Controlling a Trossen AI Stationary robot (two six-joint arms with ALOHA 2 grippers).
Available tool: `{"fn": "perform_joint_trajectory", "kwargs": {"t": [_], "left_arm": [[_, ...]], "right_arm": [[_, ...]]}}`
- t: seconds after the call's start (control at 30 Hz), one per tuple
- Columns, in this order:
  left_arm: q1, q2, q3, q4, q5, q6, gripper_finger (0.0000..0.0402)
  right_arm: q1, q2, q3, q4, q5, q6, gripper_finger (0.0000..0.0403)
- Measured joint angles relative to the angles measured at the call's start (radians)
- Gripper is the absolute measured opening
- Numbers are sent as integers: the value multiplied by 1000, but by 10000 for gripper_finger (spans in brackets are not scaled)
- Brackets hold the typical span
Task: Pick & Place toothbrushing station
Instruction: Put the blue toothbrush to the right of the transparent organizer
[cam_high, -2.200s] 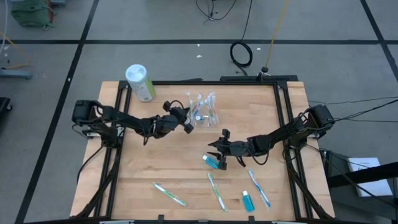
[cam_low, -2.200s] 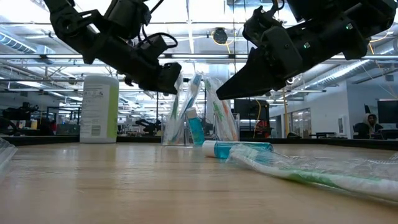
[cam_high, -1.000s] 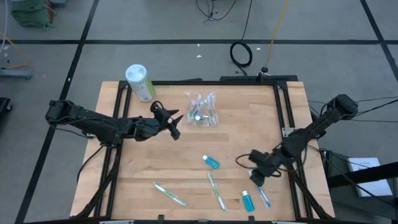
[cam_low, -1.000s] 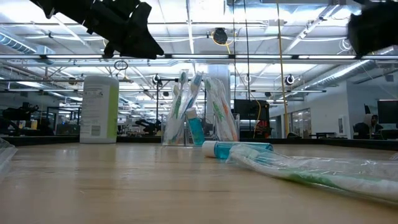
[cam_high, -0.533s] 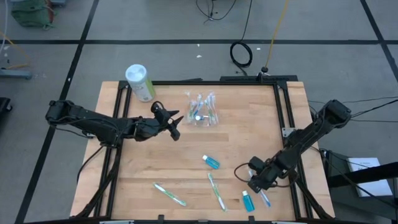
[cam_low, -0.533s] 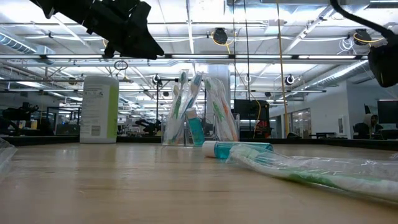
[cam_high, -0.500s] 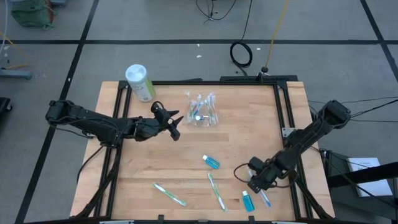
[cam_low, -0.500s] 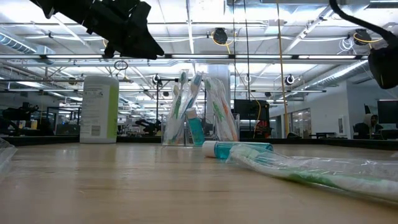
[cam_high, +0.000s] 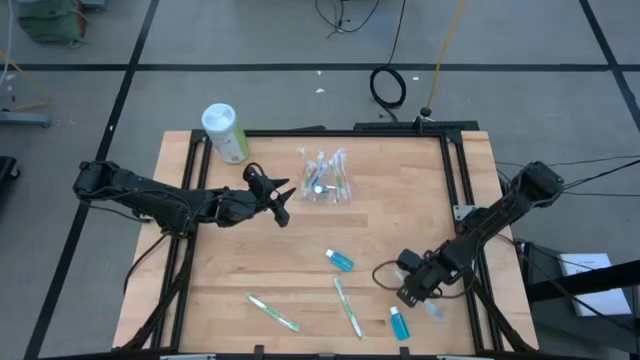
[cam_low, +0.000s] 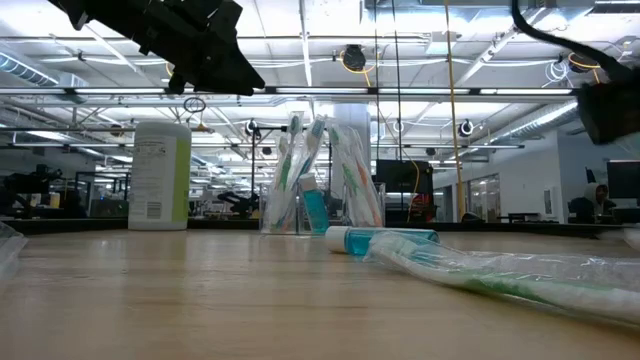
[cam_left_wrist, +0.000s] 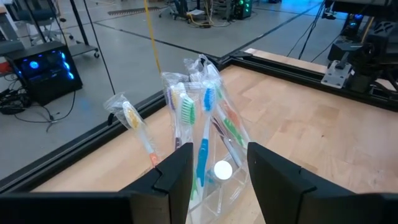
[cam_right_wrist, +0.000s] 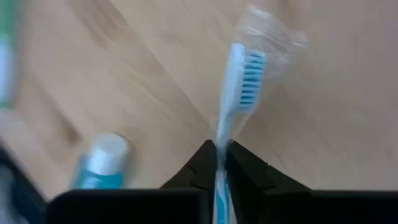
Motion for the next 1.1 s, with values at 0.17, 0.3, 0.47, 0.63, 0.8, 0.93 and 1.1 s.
{"fn": "perform_joint_trajectory", "kwargs": {"t": [0.17, 0.3, 0.47, 0.63, 0.8, 0.93, 1.1], "left_arm": [[0, 0, 0, -1, 0, 0, 159], [0, 0, 0, -9, 6, -1, 159], [0, 0, 0, -9, 7, -1, 159], [0, 0, 0, -9, 8, -1, 159], [0, 0, 0, -13, 8, -1, 159], [0, 0, 0, -14, 8, 0, 159], [0, 0, 0, -14, 31, 4, 159]], "right_arm": [[-30, -118, 0, 0, 133, -89, 21], [-63, -213, 0, 7, 364, -276, 10], [-141, -261, 1, 162, 844, -659, 13], [-299, -235, 1, 557, 1000, -1109, 16], [-495, -155, 1, 932, 730, -1437, 13], [-632, -75, 1, 1062, 562, -1483, 14], [-763, 34, 1, 1152, 559, -1454, 15]]}}
